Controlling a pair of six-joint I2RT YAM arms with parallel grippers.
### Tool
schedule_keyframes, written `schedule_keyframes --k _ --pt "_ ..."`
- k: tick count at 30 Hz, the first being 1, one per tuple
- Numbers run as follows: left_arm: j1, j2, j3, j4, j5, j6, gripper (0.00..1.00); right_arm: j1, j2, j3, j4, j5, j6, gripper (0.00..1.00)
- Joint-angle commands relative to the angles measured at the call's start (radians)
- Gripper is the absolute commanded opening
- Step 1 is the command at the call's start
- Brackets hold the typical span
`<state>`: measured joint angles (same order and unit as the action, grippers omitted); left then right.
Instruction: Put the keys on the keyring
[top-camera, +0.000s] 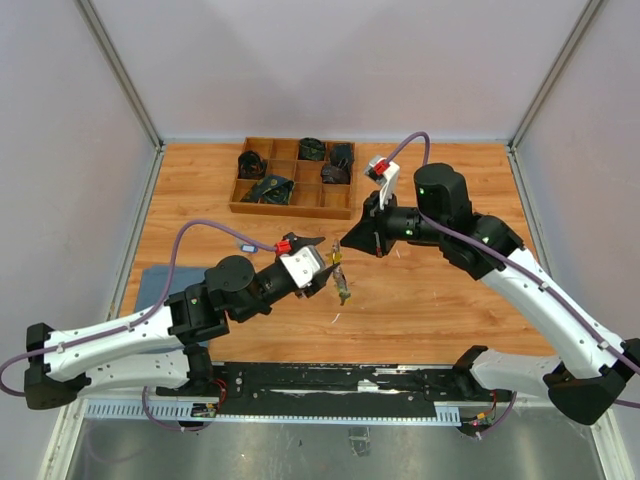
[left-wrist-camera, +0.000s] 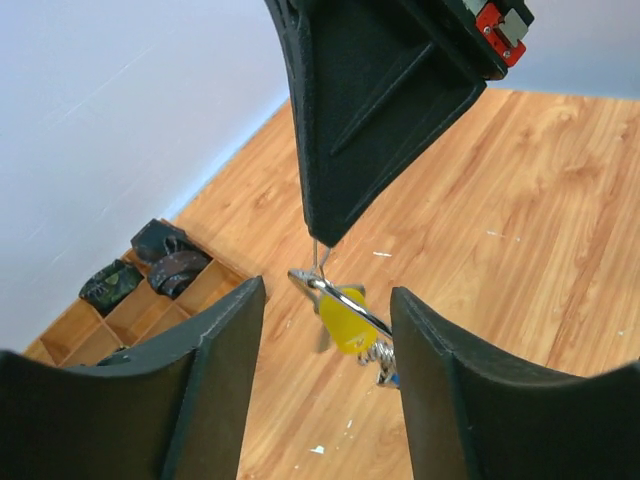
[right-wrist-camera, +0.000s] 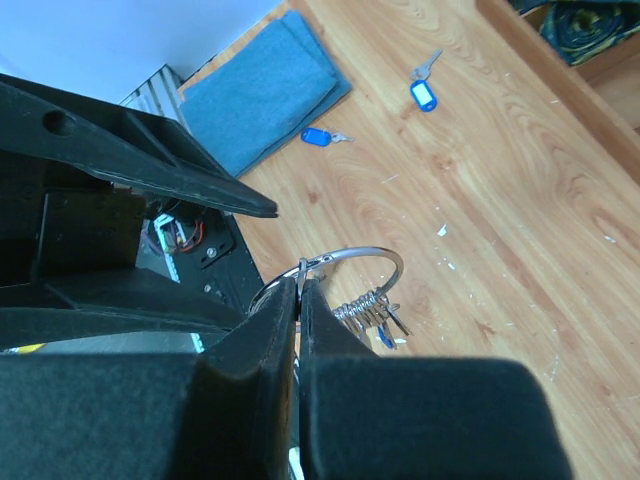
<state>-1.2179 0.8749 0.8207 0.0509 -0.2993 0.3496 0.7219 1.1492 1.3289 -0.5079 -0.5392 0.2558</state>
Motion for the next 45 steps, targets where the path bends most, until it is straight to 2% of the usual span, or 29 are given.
schedule_keyframes --k 1,10,17,24,37,41,43,45 --pt "0.006 -0.042 -0.014 0.046 -0.028 -0.05 0.6 0.018 -0.037 0.059 0.007 0.095 -0.006 0.01" --pt "0.006 -0.065 -0.093 0.156 -0.009 -0.18 0.77 0.018 -0.052 0.067 -0.005 0.192 0.059 0.01" --pt "0.006 -0.012 -0.119 0.3 -0.112 -0.186 0.78 0.018 -0.065 0.046 0.019 0.239 0.148 0.01" --pt "0.006 0.054 -0.11 0.317 -0.151 -0.149 0.56 0.017 -0.07 0.036 0.047 0.219 0.175 0.01" --pt "0.006 0.071 -0.124 0.36 -0.167 -0.12 0.38 0.018 -0.08 0.032 0.057 0.184 0.19 0.01" --pt "0.007 0.075 -0.12 0.36 -0.168 -0.105 0.2 0.019 -0.084 0.026 0.059 0.179 0.196 0.0" --pt "0.008 0.074 -0.12 0.355 -0.166 -0.095 0.04 0.018 -0.086 0.024 0.061 0.174 0.196 0.01" --pt "0.008 0.073 -0.112 0.333 -0.162 -0.078 0.01 0.018 -0.089 0.022 0.066 0.165 0.187 0.01"
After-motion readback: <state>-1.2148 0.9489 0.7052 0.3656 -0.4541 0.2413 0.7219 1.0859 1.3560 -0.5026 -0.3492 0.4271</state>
